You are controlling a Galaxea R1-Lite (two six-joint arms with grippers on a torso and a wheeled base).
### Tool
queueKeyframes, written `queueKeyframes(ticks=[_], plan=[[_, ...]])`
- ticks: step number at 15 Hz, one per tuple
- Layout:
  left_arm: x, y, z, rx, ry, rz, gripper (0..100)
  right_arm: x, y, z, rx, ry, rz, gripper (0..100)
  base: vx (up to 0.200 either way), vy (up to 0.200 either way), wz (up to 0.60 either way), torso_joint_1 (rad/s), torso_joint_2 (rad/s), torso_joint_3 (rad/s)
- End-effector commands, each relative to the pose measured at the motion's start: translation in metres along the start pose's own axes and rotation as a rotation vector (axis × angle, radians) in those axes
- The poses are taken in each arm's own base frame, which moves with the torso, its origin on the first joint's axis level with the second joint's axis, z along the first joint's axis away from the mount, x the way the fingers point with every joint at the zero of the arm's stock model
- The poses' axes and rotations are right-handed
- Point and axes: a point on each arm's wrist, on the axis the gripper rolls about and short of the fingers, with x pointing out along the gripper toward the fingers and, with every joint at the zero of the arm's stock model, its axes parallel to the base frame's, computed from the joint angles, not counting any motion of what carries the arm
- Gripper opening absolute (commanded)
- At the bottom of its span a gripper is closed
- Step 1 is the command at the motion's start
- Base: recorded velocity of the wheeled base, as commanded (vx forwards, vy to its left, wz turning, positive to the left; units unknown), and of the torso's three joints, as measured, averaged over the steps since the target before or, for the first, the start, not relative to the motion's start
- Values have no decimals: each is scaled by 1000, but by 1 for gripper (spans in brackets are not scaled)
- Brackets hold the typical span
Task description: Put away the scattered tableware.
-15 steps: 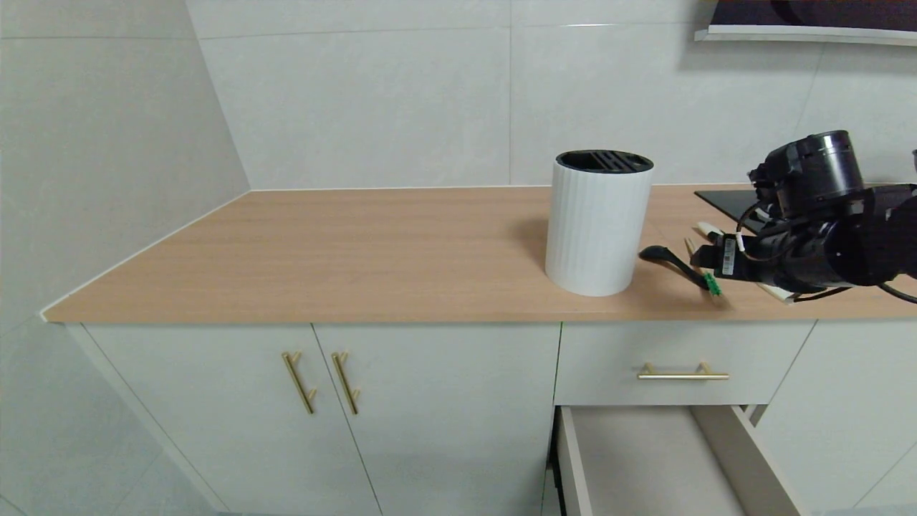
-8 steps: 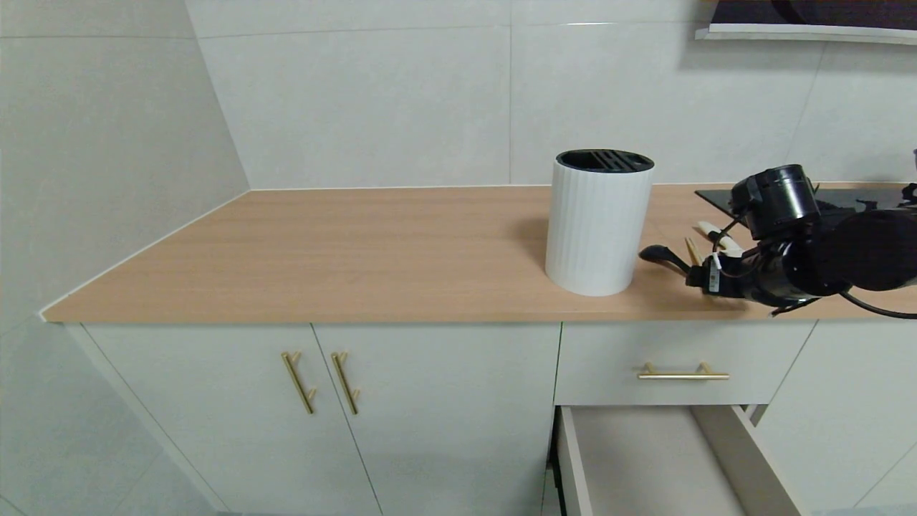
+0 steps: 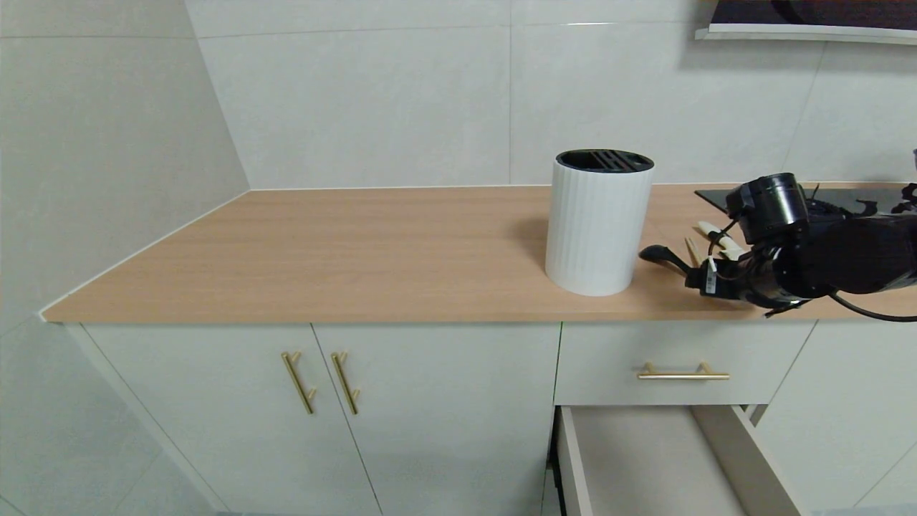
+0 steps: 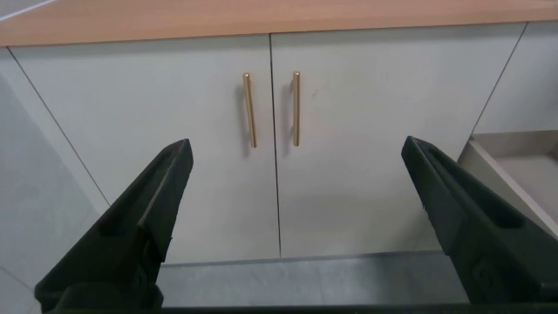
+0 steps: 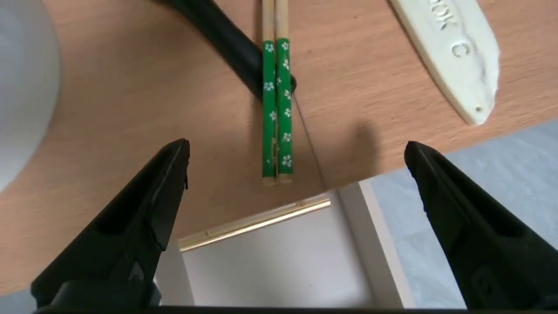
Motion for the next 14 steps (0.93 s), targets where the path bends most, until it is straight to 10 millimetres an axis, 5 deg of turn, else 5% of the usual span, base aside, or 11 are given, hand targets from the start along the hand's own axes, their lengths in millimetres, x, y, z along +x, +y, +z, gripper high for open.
queueKeyframes(ticks=[1,4,5,14], plan=[[0,0,0,0,2,0,100,4,1,-3,-5,11,-4,100,0,0,0,0,0,0],[0,0,0,0,2,0,100,10,2,-5,-9,23,-9,100,0,0,0,0,0,0],[0,0,0,0,2,0,100,11,3,-6,-10,25,-10,0,0,0,0,0,0,0],[0,0,0,0,2,0,100,7,1,0,8,-3,-6,0,0,0,0,0,0,0]])
